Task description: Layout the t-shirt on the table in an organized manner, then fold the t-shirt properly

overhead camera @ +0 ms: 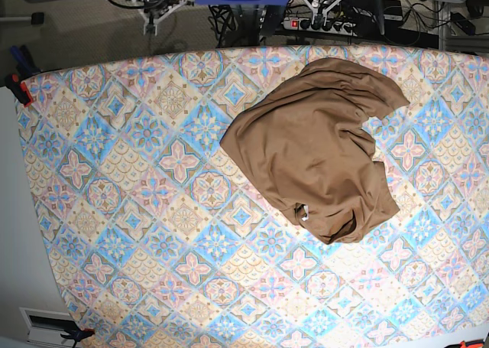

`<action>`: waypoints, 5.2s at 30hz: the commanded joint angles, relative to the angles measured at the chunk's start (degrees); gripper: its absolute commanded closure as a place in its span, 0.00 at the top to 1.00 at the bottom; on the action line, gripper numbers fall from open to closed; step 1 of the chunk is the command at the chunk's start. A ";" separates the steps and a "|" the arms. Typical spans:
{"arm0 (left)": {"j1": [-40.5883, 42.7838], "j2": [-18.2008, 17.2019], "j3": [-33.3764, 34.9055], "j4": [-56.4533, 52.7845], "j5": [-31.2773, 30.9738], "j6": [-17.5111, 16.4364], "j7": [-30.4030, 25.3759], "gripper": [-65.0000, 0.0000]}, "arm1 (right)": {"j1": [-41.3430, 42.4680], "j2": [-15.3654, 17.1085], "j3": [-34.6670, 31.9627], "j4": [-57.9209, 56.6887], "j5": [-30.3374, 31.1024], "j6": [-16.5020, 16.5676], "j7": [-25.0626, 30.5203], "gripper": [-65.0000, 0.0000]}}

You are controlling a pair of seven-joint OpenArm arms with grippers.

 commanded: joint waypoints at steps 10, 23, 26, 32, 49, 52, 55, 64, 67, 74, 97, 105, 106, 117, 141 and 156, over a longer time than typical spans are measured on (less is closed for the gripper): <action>9.93 -3.14 -0.17 -0.14 -0.10 0.27 -30.14 0.00 | -8.79 0.50 9.31 -0.29 0.23 -0.07 20.89 0.00; 22.58 -3.31 -13.70 15.68 -0.01 0.27 -38.14 0.00 | -18.90 0.41 11.50 0.76 0.23 -0.07 50.51 0.00; 29.53 -2.34 -13.79 28.96 -0.10 0.27 -38.14 0.00 | -19.34 0.41 11.50 3.31 0.14 -0.07 50.60 0.00; 40.34 -0.32 -13.70 52.08 -0.10 0.27 -38.05 0.00 | -28.57 -1.70 11.42 20.54 0.14 -0.07 50.60 0.00; 54.41 2.31 -13.62 87.42 -0.19 0.27 -37.79 0.00 | -56.35 -7.15 7.90 85.77 0.06 -0.07 35.48 0.00; 54.41 2.14 -13.62 90.58 -0.19 0.27 -37.44 0.00 | -57.06 -7.15 5.88 93.16 0.06 0.01 29.42 0.00; 54.50 2.05 -13.70 96.74 -1.94 0.27 -32.34 0.00 | -57.14 -7.06 3.85 99.66 0.06 0.01 21.77 0.00; 55.64 -9.03 -13.88 119.33 -21.20 0.10 1.95 0.00 | -57.41 -6.88 -3.97 110.12 -0.12 0.01 -0.39 0.00; 55.46 -17.99 -13.88 119.68 -27.09 0.10 7.40 0.00 | -56.09 -5.83 -5.73 110.12 -0.12 0.10 -5.92 0.01; 55.02 -32.32 -14.06 117.92 -41.15 0.10 12.23 0.00 | -49.85 1.29 -12.94 110.48 -0.12 0.10 -15.16 0.01; 48.61 -19.22 -26.01 117.05 -31.40 0.19 25.68 0.00 | -15.21 1.21 -20.15 110.48 29.24 0.10 -43.64 0.48; 48.52 -19.22 -26.10 117.05 -31.48 0.19 28.76 0.00 | -9.06 3.49 -18.30 108.19 37.59 -0.25 -44.69 0.47; 48.52 -19.22 -26.10 117.05 -31.40 0.19 28.76 0.00 | -9.06 3.49 -17.68 107.31 37.68 -0.25 -44.69 0.47; 48.52 -19.22 -26.01 117.05 -31.40 0.19 28.76 0.00 | -9.06 3.49 -16.36 92.54 37.95 -0.25 -44.52 0.47; 48.52 -19.22 -25.66 117.05 -31.40 0.19 28.76 0.00 | -0.88 2.17 -31.13 79.35 37.95 -0.34 -44.78 0.47; 48.52 -19.22 -25.57 116.96 -31.31 0.19 28.85 0.00 | 0.97 2.44 -24.36 81.82 38.03 -5.17 -44.87 0.00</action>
